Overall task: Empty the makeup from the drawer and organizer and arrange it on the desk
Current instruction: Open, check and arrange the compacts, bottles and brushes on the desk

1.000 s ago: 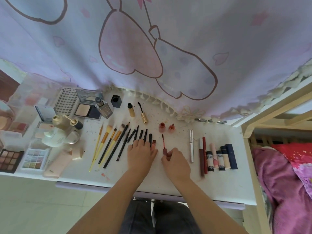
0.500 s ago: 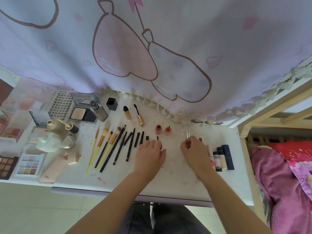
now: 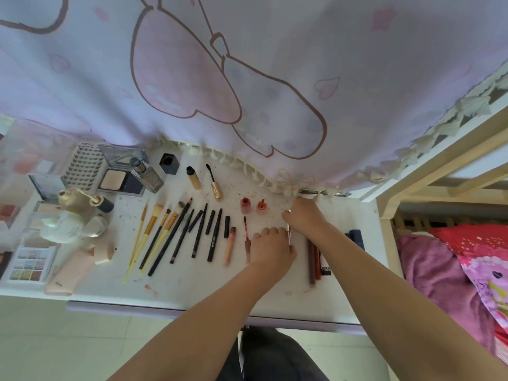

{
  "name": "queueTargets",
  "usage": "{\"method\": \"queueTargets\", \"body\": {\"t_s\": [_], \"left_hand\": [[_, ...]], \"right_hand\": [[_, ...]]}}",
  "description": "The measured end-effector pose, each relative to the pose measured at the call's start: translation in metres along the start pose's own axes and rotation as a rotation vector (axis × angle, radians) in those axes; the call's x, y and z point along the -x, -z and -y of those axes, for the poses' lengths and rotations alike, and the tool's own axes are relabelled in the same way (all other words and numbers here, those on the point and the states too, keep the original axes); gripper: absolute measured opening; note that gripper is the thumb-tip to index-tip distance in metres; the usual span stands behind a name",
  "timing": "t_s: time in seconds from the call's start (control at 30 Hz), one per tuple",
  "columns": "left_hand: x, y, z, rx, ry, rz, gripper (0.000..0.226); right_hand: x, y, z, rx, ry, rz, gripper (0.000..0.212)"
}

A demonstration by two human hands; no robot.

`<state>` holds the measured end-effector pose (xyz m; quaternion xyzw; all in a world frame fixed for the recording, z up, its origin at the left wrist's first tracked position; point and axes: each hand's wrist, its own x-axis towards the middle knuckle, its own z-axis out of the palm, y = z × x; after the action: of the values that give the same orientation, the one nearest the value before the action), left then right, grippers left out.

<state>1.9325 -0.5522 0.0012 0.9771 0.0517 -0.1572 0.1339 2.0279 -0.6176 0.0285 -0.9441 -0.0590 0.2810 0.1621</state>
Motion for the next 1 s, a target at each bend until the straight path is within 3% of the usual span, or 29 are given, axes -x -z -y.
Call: {"method": "queueTargets", "body": {"t_s": [0.07,0.17,0.4,0.5,0.6,0.77,0.9,1.0], "left_hand": [[0.01,0.005,0.009,0.115,-0.018,-0.121,0.031],[0.031,0.025,0.02,0.253,-0.046,-0.268,0.028],[0.062,0.068,0.043,0.531,-0.179,-0.061,0.024],[0.067,0.08,0.052,0.672,-0.168,0.005,0.025],[0.07,0.084,0.059,0.672,-0.17,0.018,0.027],[0.075,0.085,0.06,0.604,-0.21,0.047,0.021],[0.078,0.083,0.06,0.615,-0.188,0.101,0.021],[0.08,0.079,0.062,0.619,-0.184,0.133,0.02]], "right_hand": [[0.008,0.015,-0.001,-0.116,0.024,0.056,0.028],[0.035,0.04,-0.004,-0.449,0.023,0.171,0.023],[0.09,0.045,-0.002,-0.764,0.219,0.18,0.024],[0.102,0.044,-0.001,-0.699,0.353,0.136,0.014],[0.108,0.052,-0.003,-0.612,0.412,0.218,0.005],[0.112,0.057,0.0,-0.44,0.306,0.334,0.032],[0.11,0.056,-0.01,-0.425,0.351,0.379,0.011],[0.11,0.052,-0.011,-0.442,0.273,0.483,0.023]]}}
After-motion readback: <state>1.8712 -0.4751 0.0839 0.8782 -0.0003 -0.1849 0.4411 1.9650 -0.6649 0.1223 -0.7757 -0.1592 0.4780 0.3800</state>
